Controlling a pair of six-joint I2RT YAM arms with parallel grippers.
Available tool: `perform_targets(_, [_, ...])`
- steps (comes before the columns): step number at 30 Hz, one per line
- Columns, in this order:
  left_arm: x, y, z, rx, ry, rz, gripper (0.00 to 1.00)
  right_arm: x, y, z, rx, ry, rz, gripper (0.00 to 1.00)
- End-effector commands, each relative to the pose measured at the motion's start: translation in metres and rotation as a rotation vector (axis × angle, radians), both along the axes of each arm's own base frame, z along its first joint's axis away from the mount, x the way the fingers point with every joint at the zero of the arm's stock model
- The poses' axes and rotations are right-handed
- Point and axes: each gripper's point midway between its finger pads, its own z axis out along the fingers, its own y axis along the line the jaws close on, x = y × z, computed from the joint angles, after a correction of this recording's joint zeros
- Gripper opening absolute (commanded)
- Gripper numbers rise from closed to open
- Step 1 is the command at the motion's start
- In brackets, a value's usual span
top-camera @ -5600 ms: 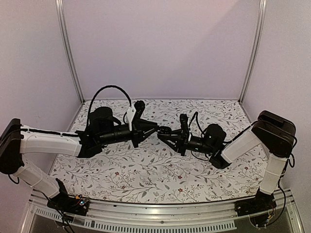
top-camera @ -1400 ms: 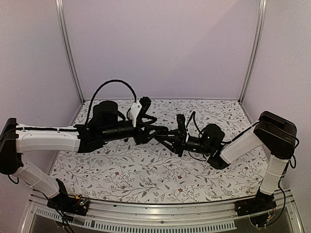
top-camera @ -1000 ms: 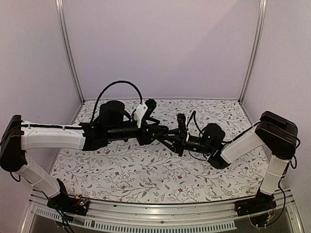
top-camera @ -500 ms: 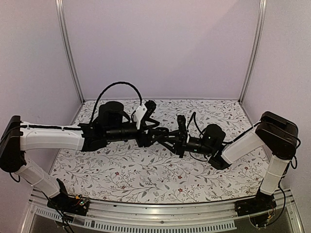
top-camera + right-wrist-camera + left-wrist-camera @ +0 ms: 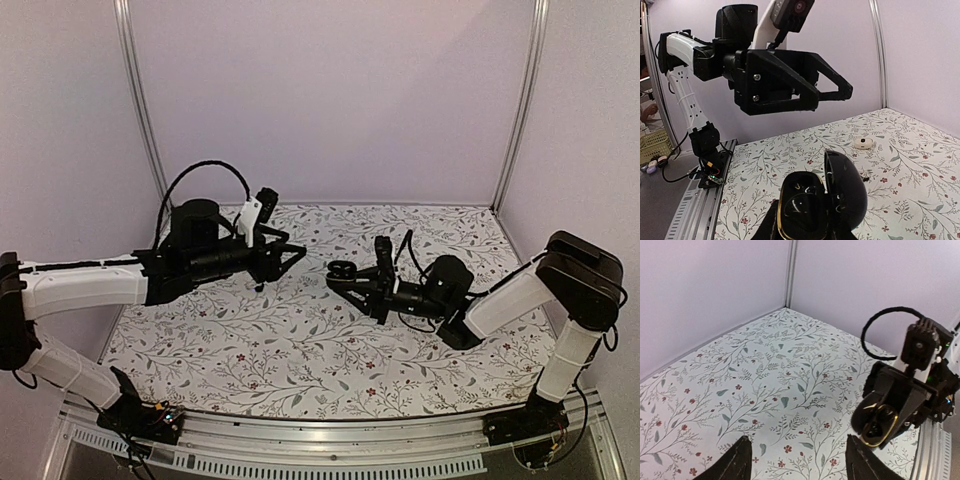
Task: Insert the wireless bluetooth earbuds into the charging case
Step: Insert the right earbud into the right side groove of the charging case, then move the left earbud to the center of the board.
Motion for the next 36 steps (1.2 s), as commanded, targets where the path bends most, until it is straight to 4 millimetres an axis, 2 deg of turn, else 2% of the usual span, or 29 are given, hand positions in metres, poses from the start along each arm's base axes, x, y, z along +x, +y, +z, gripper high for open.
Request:
perform_targets(1, [0.031, 0.046, -0.049, 0.161, 0.192, 0.201, 0.62, 0.004, -0.018, 0.007, -0.014, -0.011, -0.033, 0.00])
perform_targets(3, [0.040, 0.070, -0.079, 0.287, 0.299, 0.281, 0.60, 0.005, -0.024, 0.004, -0.036, -0.008, -0.044, 0.00])
perform_targets(5, [0.049, 0.095, -0.099, 0.384, 0.380, 0.352, 0.59, 0.006, -0.030, 0.003, -0.049, -0.008, -0.053, 0.00])
perform_targets(9, [0.056, 0.120, -0.122, 0.439, 0.494, 0.406, 0.56, 0.007, -0.040, -0.001, -0.070, 0.005, -0.067, 0.00])
perform_targets(14, [0.055, 0.115, -0.149, 0.363, 0.603, 0.391, 0.46, 0.006, -0.046, -0.002, -0.071, 0.009, -0.077, 0.00])
perform_targets(18, [0.054, 0.103, -0.176, 0.302, 0.692, 0.373, 0.43, 0.006, -0.048, -0.002, -0.072, 0.011, -0.077, 0.00])
perform_targets(21, [0.055, 0.102, -0.192, 0.295, 0.732, 0.388, 0.43, 0.006, -0.049, -0.003, -0.073, 0.013, -0.080, 0.00])
perform_targets(30, [0.066, 0.110, -0.224, 0.325, 0.755, 0.463, 0.42, 0.007, -0.051, -0.006, -0.079, 0.020, -0.083, 0.00])
perform_targets(36, [0.077, 0.119, -0.236, 0.333, 0.756, 0.514, 0.42, 0.007, -0.052, -0.008, -0.081, 0.024, -0.088, 0.00])
